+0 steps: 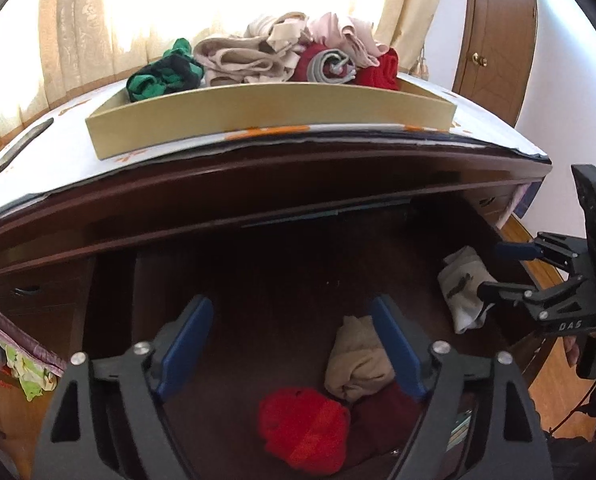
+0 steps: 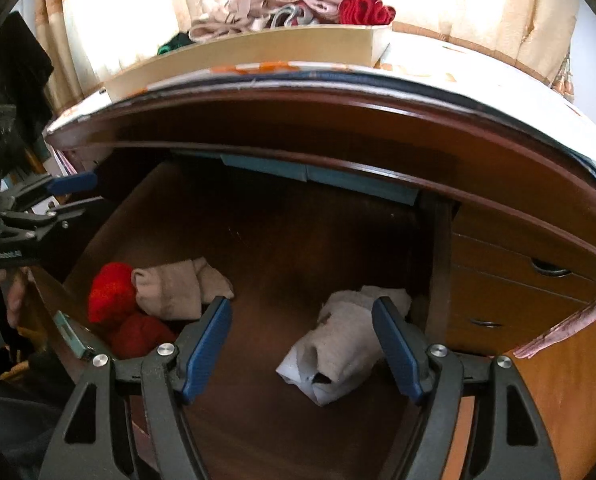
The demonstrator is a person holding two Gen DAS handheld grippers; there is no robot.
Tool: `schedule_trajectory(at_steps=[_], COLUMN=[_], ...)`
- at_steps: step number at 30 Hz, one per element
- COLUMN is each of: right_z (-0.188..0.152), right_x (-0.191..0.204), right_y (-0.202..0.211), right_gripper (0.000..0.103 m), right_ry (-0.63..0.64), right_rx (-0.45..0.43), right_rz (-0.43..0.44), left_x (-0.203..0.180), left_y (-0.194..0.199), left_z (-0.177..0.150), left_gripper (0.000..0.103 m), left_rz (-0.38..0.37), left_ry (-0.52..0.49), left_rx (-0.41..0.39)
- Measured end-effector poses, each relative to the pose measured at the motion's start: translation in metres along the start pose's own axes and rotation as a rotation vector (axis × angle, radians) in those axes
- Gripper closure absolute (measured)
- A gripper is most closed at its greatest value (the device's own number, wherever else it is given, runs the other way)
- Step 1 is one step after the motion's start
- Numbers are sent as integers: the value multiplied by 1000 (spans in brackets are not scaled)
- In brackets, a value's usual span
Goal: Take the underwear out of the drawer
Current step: 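Lower both open tools down into the open drawer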
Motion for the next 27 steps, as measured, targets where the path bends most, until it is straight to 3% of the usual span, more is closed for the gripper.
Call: schedule_trajectory(at_steps=[17,22,25,27], right_z=[-6,-6,0,1], right_x=[8,12,18,18], right_y=[-44,-58,-61,-65], right_gripper=[29,39,45,49], right_ry=[139,169,153,154], right_rx=[319,386,373,374], right_rz=[-77,-50,21,21], left_x=[-5,-6,-9,-12], left_y=[-6,-7,-7,-7], left_z=[-1,-2,-3,-4], left_gripper=[15,15,14,14], left_rz=[-18,-28,-30,-31], left_ry=[-26,-27,-32,-42], left_rx=[40,51,59,70])
Point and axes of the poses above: each gripper's, at about its wrist camera, not at the fingertips, and y roughly against the way its jaws point, x to its left, z to its top, the point moved 5 cm from there along -y, roughly the way its jaws point, and after that the axes turned 9 degrees about z, right-handed, at the moved point
